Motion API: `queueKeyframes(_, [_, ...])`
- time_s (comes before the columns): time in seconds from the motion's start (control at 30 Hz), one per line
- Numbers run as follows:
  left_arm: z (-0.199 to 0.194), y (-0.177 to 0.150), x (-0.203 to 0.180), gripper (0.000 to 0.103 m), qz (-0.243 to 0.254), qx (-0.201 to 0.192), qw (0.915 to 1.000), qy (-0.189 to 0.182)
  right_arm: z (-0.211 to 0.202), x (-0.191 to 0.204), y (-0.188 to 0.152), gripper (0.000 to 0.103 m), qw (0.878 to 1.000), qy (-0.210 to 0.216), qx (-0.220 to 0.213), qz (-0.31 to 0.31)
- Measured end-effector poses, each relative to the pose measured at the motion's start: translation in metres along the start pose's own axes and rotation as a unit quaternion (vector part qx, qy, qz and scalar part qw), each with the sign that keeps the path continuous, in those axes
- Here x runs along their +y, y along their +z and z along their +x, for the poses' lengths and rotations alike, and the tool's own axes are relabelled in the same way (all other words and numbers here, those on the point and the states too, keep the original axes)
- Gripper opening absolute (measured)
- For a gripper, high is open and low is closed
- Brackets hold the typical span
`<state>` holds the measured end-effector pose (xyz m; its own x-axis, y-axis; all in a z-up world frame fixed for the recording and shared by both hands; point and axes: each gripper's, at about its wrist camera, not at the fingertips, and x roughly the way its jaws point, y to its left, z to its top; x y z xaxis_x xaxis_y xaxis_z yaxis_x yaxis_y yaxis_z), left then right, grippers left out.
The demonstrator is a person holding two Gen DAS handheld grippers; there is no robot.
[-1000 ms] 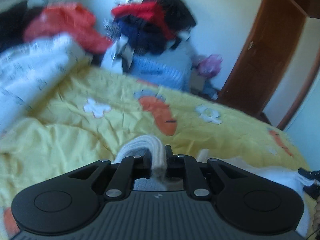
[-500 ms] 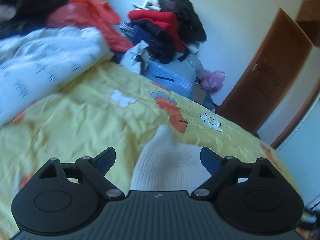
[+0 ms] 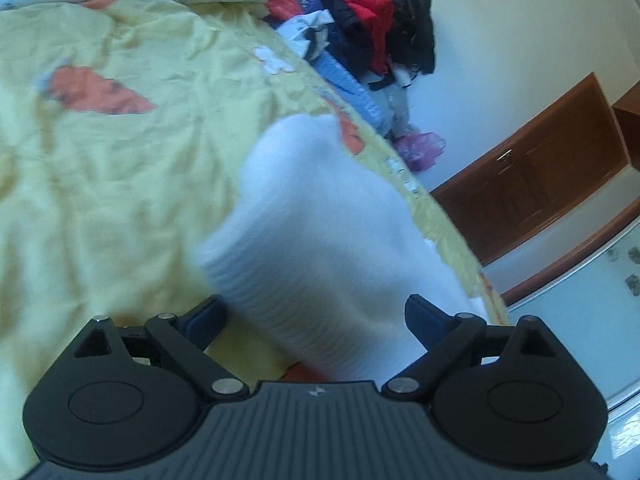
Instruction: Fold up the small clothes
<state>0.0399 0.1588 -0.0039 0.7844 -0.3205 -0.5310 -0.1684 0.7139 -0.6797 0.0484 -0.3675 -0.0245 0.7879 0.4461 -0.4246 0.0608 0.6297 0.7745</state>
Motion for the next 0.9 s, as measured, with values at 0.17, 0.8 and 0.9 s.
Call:
queueKeyframes(0.17, [0.023, 0.006, -0.014, 0.087, 0.005, -0.035, 0.9979, 0.054, 0.040, 0.017, 0.009, 0.071, 0.999, -0.034, -0.035, -0.006])
queueKeyframes(0.8, [-0.109, -0.058, -0.016, 0.026, 0.111, 0.036, 0.9931, 0.017, -0.099, 0.004, -0.016, 0.034, 0.997, 0.056, 0.046, 0.002])
queueKeyframes(0.9, [-0.121, -0.083, 0.008, 0.036, 0.131, 0.076, 0.9881, 0.024, -0.120, -0.027, -0.038, 0.047, 0.997, 0.000, 0.070, 0.013])
